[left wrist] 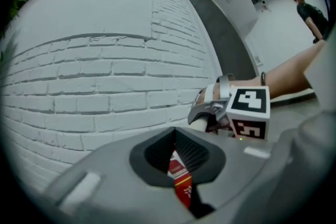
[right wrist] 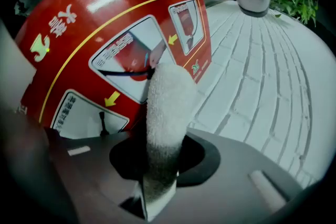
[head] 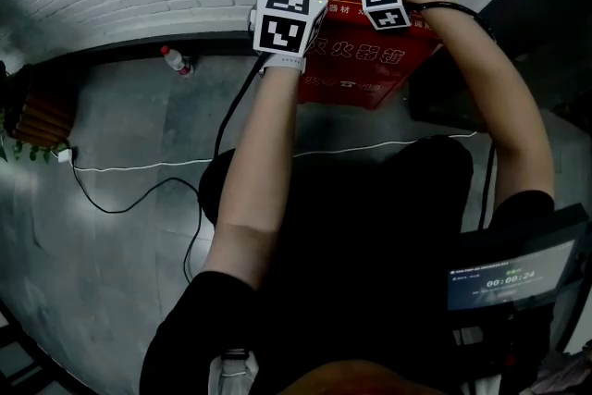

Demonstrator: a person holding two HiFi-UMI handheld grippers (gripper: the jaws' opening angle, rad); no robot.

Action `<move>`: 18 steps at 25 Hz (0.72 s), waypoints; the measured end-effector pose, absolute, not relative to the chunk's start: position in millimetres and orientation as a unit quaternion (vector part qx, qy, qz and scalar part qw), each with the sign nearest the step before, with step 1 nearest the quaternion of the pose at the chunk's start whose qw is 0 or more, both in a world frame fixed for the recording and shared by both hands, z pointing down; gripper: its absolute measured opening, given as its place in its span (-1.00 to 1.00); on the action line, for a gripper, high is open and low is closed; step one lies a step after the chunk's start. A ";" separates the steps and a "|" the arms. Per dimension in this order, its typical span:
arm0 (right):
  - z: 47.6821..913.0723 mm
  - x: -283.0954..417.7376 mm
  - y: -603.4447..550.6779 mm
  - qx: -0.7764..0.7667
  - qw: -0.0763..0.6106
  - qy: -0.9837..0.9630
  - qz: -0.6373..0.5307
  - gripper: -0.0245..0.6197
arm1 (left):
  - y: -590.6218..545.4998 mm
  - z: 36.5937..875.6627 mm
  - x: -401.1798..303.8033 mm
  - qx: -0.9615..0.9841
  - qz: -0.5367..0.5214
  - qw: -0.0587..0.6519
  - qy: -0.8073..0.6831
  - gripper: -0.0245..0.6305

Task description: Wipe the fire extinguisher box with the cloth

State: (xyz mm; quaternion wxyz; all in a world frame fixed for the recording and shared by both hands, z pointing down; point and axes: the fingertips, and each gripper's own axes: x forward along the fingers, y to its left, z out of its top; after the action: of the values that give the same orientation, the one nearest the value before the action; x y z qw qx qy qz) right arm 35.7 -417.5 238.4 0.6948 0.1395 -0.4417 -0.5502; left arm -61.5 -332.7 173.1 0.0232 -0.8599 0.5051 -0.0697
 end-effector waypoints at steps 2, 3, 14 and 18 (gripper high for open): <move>238.6 49.2 -417.5 0.145 0.696 -0.443 -0.546 -0.66 | -328.1 172.8 -52.1 -0.861 -0.068 0.018 0.503 -0.93; 238.7 55.9 -417.6 0.147 0.697 -0.443 -0.544 -0.66 | -325.2 172.9 -46.3 -0.863 -0.067 0.012 0.501 -0.93; 234.4 125.9 -415.5 0.165 0.713 -0.438 -0.522 -0.66 | -313.3 175.0 27.1 -0.877 -0.062 -0.008 0.477 -0.93; 234.8 149.4 -413.6 0.168 0.721 -0.433 -0.514 -0.66 | -314.8 177.6 46.2 -0.876 -0.067 0.011 0.478 -0.93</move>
State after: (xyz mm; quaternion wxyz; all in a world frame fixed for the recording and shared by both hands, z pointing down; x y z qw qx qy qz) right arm 149.4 -413.6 234.8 0.7209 0.1678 -0.4329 -0.5145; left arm 46.2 -314.8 177.6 0.0107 -0.8756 0.4783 -0.0672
